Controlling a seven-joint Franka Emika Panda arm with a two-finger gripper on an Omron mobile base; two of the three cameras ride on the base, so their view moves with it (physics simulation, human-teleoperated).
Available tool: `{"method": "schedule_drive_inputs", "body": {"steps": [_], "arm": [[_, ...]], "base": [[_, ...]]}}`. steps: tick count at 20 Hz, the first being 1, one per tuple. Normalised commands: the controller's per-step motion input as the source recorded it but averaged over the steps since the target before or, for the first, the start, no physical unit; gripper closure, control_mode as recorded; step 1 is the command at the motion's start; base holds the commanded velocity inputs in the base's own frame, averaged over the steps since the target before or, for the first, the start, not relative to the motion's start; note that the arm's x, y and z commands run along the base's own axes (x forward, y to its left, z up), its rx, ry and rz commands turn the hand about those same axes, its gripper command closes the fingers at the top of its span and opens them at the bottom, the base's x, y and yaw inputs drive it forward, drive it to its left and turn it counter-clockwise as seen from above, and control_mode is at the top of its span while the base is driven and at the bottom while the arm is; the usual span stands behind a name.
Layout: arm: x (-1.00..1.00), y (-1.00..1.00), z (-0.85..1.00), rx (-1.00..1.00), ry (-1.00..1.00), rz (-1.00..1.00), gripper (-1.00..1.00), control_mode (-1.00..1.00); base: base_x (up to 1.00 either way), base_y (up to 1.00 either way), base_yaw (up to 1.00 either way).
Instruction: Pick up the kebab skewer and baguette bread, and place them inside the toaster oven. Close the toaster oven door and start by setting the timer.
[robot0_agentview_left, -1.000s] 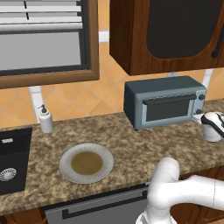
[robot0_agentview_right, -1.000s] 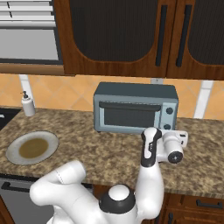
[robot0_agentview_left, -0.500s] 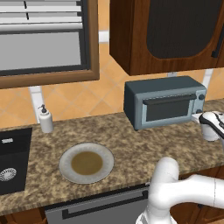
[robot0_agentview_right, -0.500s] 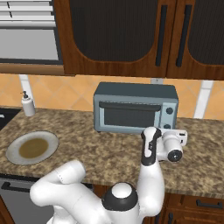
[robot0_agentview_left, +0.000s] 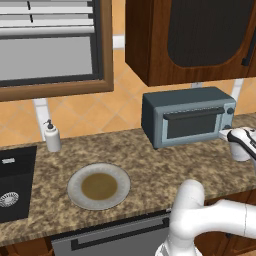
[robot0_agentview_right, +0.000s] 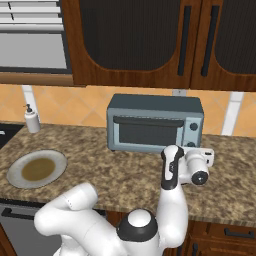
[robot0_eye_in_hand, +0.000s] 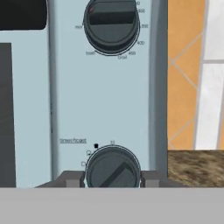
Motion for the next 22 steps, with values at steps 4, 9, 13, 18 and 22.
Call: {"method": "schedule_drive_inputs", "body": {"steps": [4,9,13,18,22], "arm": [[0.0,0.0,0.0,0.0,0.0,0.0,1.0,-1.0],[-0.05,0.0,0.0,0.01,0.0,0.0,1.0,-1.0],[-0.07,-0.02,-0.01,0.13,0.0,-0.02,1.0,-1.0],[-0.05,-0.02,-0.01,0.19,0.0,-0.05,1.0,-1.0],[-0.05,0.0,0.0,0.2,0.0,-0.07,1.0,-1.0]], "base": [[0.0,0.0,0.0],[0.0,0.0,0.0],[0.0,0.0,0.0],[0.0,0.0,0.0],[0.0,0.0,0.0]]}}
